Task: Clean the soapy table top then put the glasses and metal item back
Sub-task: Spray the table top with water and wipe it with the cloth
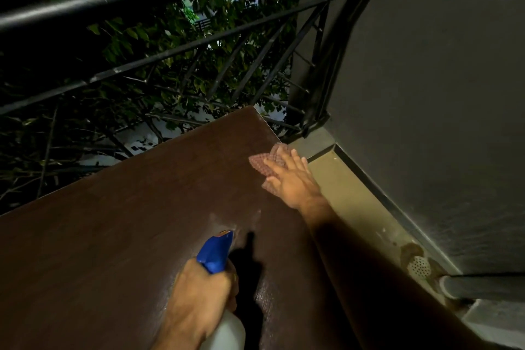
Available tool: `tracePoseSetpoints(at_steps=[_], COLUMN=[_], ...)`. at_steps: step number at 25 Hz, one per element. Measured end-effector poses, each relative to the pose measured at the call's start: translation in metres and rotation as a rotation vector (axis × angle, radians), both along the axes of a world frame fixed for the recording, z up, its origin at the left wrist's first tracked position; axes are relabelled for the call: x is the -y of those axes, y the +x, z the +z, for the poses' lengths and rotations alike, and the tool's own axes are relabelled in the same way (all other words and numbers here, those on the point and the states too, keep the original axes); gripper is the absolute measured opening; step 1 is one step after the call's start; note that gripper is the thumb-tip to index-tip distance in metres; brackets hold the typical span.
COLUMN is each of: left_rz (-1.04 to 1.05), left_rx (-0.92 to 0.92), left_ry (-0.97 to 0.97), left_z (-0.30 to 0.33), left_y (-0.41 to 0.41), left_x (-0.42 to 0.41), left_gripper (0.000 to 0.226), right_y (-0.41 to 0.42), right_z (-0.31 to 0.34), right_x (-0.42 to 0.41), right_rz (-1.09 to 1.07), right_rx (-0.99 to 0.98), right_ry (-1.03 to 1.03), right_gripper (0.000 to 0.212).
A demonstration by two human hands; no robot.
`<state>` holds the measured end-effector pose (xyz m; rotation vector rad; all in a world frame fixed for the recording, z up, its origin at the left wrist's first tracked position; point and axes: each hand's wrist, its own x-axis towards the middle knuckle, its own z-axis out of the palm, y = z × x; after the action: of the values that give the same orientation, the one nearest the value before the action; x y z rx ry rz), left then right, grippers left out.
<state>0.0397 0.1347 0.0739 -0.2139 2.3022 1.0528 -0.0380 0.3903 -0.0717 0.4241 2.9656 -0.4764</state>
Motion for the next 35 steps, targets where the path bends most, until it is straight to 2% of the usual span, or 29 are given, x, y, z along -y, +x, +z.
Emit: tracePoseSetpoints(at_steps=[4, 8, 10, 12, 14, 16, 18, 21, 23, 25, 29, 32, 35], left_rz=[-0.017, -0.050, -0.014, 0.004, 0.012, 0.022, 0.044, 0.074, 0.075, 0.091, 0.170, 0.299, 0.363], left_rx=[0.009, -0.001, 0.025, 0.035, 0.027, 0.021, 0.023, 0.046, 0.070, 0.068, 0.049, 0.060, 0.086], left_ry=[-0.032, -0.045, -0.031, -0.029, -0.032, -0.039, -0.060, -0.106, -0.136, -0.117, -0.065, -0.092, -0.105], left_z=[-0.007, -0.016, -0.016, -0.015, -0.013, -0.010, -0.008, -0.005, -0.004, -0.002, -0.004, -0.005, -0.002], left_y=[0.000, -0.002, -0.002, 0.000, 0.004, 0.011, 0.018, 0.026, 0.033, 0.042, 0.060, 0.072, 0.087], left_x=[0.007, 0.017, 0.021, 0.026, 0.034, 0.044, 0.055, 0.071, 0.082, 0.096, 0.137, 0.170, 0.205], left_gripper=[0.011, 0.019, 0.015, 0.012, 0.011, 0.010, 0.010, 0.011, 0.014, 0.019, 0.046, 0.035, 0.031], right_y=[0.003, 0.110, 0.169, 0.218, 0.243, 0.227, 0.173, 0.074, 0.031, 0.010, 0.044, 0.118, 0.185], right_z=[-0.001, 0.007, 0.013, 0.017, 0.018, 0.018, 0.017, 0.004, -0.007, -0.007, -0.002, -0.001, -0.009], right_x=[0.001, 0.037, 0.068, 0.097, 0.109, 0.096, 0.076, 0.055, 0.055, 0.072, 0.149, 0.229, 0.294], right_rz=[-0.021, 0.047, 0.135, 0.193, 0.285, 0.392, 0.387, 0.158, 0.021, 0.008, 0.269, 0.584, 0.940], right_rx=[0.010, -0.134, -0.116, -0.101, -0.182, -0.252, -0.267, -0.049, -0.002, 0.019, 0.005, -0.006, 0.011], right_ry=[-0.030, -0.008, -0.028, -0.049, -0.084, -0.076, -0.034, 0.021, 0.004, -0.001, 0.004, -0.002, -0.034], right_gripper=[0.055, 0.061, 0.068, 0.062, 0.054, 0.063, 0.069, 0.058, 0.053, 0.053, 0.054, 0.055, 0.039])
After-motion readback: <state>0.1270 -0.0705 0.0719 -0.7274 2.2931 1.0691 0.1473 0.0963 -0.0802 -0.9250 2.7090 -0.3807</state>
